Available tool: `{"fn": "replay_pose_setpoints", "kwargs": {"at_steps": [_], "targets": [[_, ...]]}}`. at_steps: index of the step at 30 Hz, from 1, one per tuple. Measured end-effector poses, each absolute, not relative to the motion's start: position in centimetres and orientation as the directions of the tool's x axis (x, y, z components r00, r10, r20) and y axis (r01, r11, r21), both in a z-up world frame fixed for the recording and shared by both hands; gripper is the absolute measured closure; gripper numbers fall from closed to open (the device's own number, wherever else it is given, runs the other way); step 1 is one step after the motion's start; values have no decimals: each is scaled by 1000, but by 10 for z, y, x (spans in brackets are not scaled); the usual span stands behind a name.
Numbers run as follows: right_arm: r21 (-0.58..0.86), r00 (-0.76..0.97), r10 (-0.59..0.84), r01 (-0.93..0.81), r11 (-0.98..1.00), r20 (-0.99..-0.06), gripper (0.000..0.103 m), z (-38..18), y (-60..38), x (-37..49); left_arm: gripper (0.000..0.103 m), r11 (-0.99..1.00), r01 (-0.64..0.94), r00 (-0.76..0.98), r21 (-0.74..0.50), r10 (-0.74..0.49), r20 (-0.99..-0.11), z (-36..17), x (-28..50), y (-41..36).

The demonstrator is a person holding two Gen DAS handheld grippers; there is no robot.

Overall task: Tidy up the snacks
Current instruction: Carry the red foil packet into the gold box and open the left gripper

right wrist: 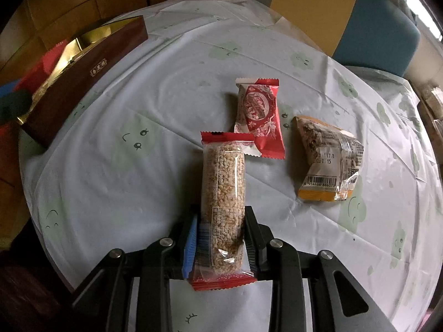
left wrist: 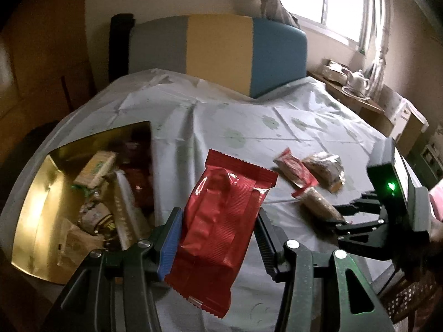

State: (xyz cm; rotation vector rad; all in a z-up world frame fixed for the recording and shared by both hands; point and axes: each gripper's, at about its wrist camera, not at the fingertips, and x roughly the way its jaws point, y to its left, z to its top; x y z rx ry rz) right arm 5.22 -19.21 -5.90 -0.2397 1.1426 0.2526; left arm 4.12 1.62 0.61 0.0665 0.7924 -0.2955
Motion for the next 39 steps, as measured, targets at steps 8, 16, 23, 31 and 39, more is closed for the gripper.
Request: {"fn": "replay_pose_setpoints", "kwargs": {"at_steps": [8, 16, 23, 31, 39], "targets": [[-57, 394, 77, -317, 947, -916, 72, -58, -193, 52, 51, 974, 219, 677, -55, -193, -710, 5, 48, 42], [-62, 397, 75, -320, 945, -915, 72, -59, -192, 52, 51, 986, 65, 689, -152, -154, -708, 11, 65, 104], [-62, 398, 74, -320, 945, -915, 72, -59, -192, 51, 51, 961, -151, 694, -233, -65, -717, 10, 81, 184], [-66, 398, 72, -323, 944, -915, 72, -59, -192, 52, 51, 933, -249, 653, -258, -35, -757, -3, 121, 225], [-57, 396, 79, -319, 946, -915, 72, -58, -193, 53, 48, 949, -249, 562, -194, -22, -827, -36, 160, 224]]}}
